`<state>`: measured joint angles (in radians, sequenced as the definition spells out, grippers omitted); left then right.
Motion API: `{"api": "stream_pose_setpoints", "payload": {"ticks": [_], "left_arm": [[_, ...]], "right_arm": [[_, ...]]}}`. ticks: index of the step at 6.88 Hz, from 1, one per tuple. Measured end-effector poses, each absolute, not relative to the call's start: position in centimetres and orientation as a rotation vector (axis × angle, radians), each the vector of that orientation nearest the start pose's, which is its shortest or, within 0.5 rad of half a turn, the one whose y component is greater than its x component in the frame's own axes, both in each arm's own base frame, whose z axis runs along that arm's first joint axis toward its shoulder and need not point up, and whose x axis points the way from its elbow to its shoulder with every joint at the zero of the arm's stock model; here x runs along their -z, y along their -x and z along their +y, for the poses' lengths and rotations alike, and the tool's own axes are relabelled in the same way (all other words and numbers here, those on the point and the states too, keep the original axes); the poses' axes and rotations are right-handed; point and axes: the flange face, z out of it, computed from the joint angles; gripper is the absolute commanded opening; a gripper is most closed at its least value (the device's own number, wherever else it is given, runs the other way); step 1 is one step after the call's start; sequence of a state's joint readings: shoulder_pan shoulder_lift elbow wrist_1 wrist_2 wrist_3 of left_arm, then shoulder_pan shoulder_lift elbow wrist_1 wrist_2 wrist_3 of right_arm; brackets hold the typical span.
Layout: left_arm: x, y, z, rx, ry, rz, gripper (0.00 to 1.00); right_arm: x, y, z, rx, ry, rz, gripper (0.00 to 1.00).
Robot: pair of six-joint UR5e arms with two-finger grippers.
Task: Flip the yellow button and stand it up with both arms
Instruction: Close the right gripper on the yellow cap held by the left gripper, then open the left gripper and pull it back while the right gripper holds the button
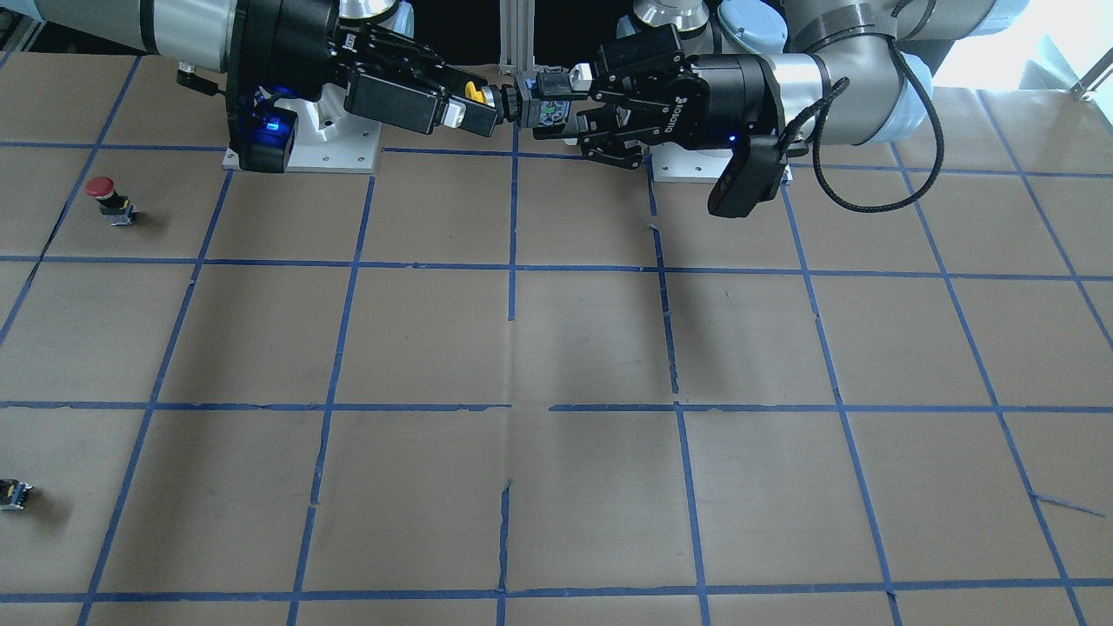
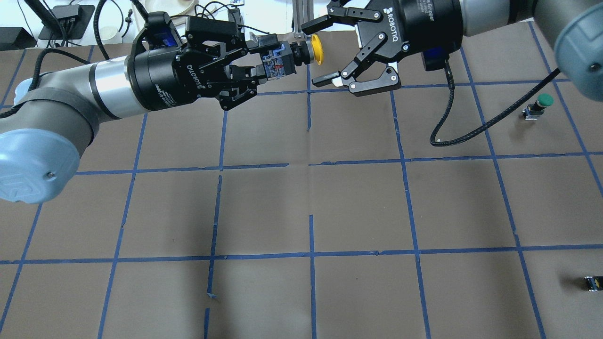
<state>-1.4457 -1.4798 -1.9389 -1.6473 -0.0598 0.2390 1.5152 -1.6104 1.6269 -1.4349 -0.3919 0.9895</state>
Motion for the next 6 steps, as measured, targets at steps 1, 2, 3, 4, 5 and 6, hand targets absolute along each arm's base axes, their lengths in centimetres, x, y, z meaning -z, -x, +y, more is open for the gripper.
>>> {"api": "stream_pose_setpoints", "payload": {"ticks": [1,2,3,4,5,6], "left_arm": [[-44.98,17.68,-45.93,-0.024,-0.197,-1.502,0.18],[-44.99,17.71,-45.87,-0.024,-0.196,-1.503,0.22],[-44.94,17.72,-45.84,-0.023,-0.198,-1.503,0.61],[-44.91,17.73,-45.82,-0.018,-0.201,-1.502,1.00],[-44.89,17.73,-45.80,-0.016,-0.202,-1.506,1.00],[-44.89,17.74,-45.78,-0.015,-0.201,-1.510,1.00]], "right_arm": [[-52.89,-19.89,-47.80,-0.749,-1.104,1.711,0.20],[-52.91,-19.88,-47.73,-0.747,-1.103,1.711,0.19],[-52.91,-19.87,-47.71,-0.747,-1.102,1.711,0.18],[-52.93,-19.82,-47.72,-0.746,-1.103,1.711,0.18],[-52.95,-19.74,-47.76,-0.744,-1.105,1.710,0.18],[-52.99,-19.62,-47.84,-0.742,-1.108,1.709,0.18]]}}
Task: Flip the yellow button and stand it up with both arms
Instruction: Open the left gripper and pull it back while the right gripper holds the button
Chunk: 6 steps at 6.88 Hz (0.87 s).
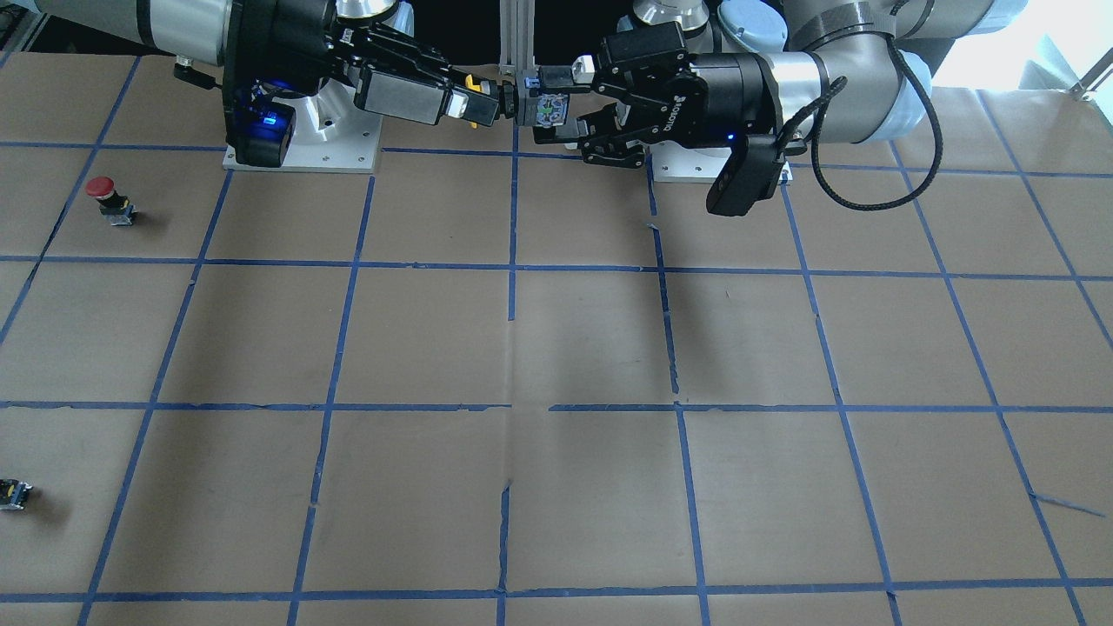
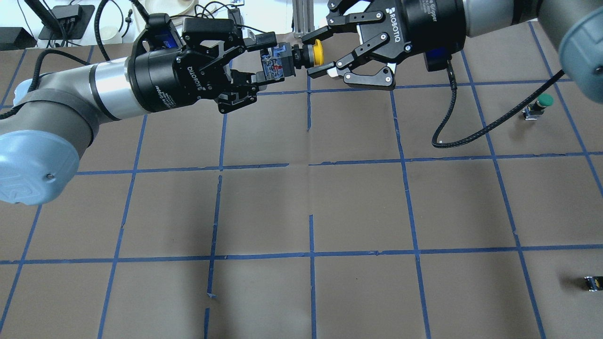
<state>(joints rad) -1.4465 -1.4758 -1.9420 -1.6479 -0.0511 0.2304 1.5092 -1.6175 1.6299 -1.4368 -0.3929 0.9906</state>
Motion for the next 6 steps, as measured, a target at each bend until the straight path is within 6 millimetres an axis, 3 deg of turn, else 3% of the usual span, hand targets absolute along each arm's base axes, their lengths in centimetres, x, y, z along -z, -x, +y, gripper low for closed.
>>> {"api": "stream_pose_setpoints", "payload": {"ticks": [2,4,6], "left_arm": [[-44.7,17.7,-45.8,0.010,-0.216,-1.530,1.00],[-44.5,17.7,-45.8,0.065,-0.236,-1.631,1.00],[-44.4,17.4,-46.3,0.095,-0.283,-1.773,1.00]], "right_arm": [[-53.0,-18.0,-48.6,-0.712,-1.141,1.711,0.18],[-52.5,-12.6,-50.0,-0.600,-1.249,1.746,0.19],[-51.3,-9.6,-50.2,-0.435,-1.221,1.953,0.19]]}}
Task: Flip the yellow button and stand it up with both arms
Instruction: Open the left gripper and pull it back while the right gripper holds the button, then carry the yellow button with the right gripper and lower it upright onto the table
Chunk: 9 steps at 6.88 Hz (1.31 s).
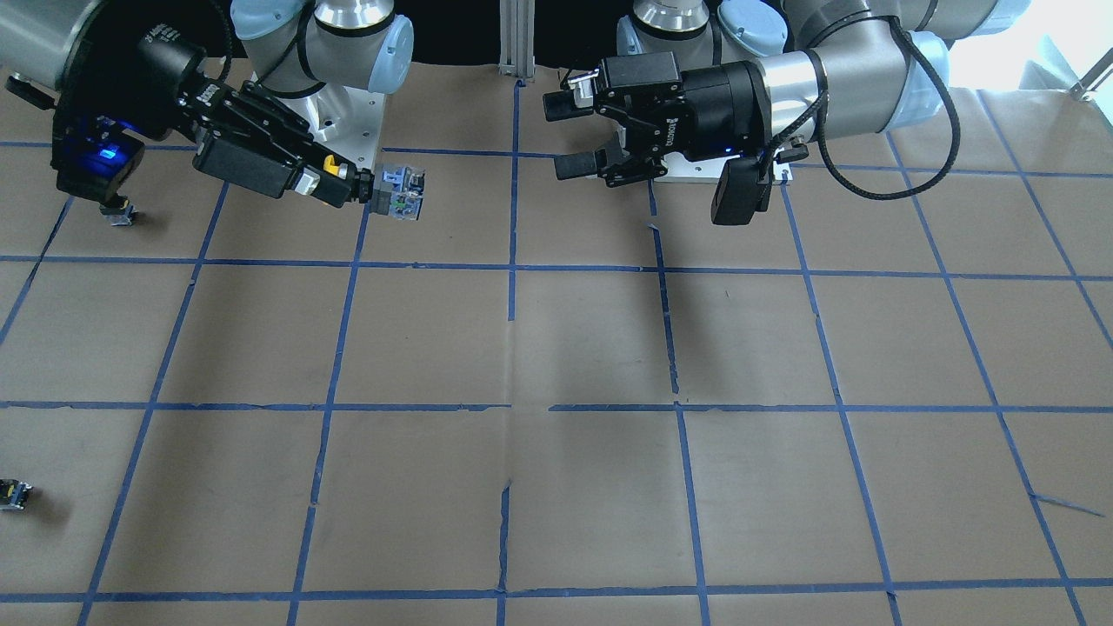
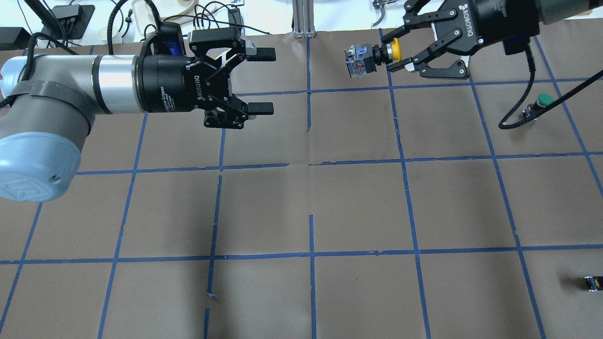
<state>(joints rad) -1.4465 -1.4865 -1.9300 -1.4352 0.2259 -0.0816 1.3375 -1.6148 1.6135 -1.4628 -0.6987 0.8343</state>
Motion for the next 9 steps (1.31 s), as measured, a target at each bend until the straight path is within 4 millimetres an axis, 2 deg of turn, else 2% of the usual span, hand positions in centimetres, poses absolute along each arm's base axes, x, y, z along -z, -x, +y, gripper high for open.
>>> {"api": "stream_pose_setpoints", "payload": {"ticks": [2,3,5,7,9], "left_arm": [[-44.0,16.9,-46.4,0.079,-0.301,-1.948,1.00],[-44.1,16.7,-46.5,0.060,-0.293,-2.098,1.00],[-45.5,17.1,-46.3,0.015,-0.231,-2.508,1.00],[-48.4,15.7,-46.1,-0.001,-0.200,-2.917,1.00],[-52.1,13.4,-46.0,-0.016,-0.176,-3.148,1.00]], "right_arm": [[-48.7,-7.2,-49.6,-0.288,-1.065,2.329,0.18],[-46.9,-5.7,-49.1,-0.234,-0.869,2.536,0.16],[-43.8,-2.2,-48.1,-0.184,-0.416,2.780,0.16],[-42.1,3.5,-47.4,-0.149,-0.086,2.897,0.16],[-40.2,10.2,-46.3,-0.061,0.245,2.907,0.16]]}}
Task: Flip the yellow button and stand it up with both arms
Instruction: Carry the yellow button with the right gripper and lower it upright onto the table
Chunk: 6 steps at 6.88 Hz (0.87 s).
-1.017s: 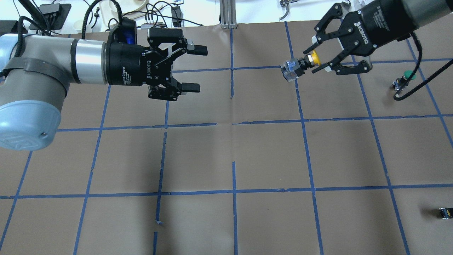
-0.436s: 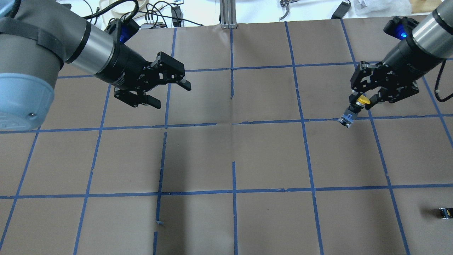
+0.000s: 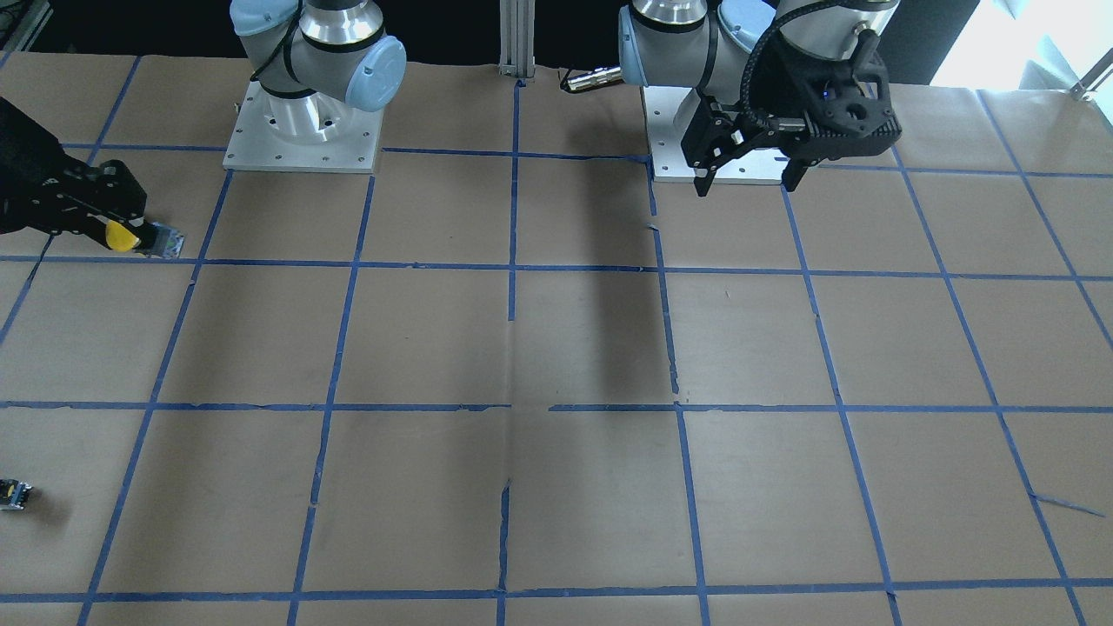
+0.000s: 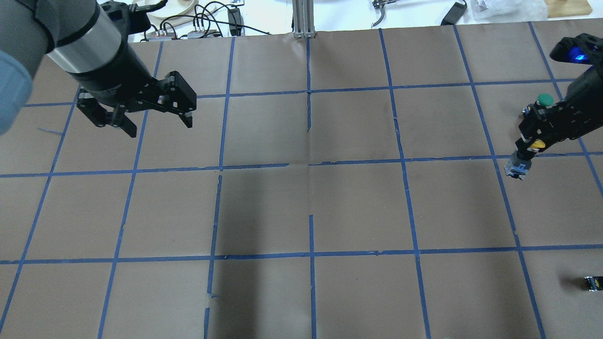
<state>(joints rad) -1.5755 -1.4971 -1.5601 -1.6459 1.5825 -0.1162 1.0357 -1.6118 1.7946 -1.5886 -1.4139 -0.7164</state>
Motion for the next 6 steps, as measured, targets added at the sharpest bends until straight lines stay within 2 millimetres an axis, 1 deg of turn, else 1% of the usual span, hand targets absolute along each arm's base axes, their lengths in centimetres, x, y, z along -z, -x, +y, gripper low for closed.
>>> {"api": "stream_pose_setpoints", "payload": {"ticks": [1,2,3,4,6], "left_arm": [[-53.1,12.8,-46.1,0.033,0.129,3.102,1.00],[-53.2,12.2,-46.4,0.033,0.089,3.107,1.00],[-52.6,11.8,-46.9,0.029,0.087,3.126,1.00],[-51.9,11.8,-47.8,0.040,0.091,3.150,1.00],[-51.6,11.6,-48.5,0.056,0.096,3.178,1.00]], "right_arm": [[-38.6,13.6,-45.5,0.017,0.439,2.905,0.15],[-36.7,16.7,-44.5,0.112,0.680,2.899,0.15],[-35.2,19.1,-43.6,0.178,0.893,2.877,0.16],[-33.6,21.5,-43.3,0.216,1.072,2.836,0.16],[-29.1,26.2,-43.6,0.335,1.383,2.672,0.16]]}}
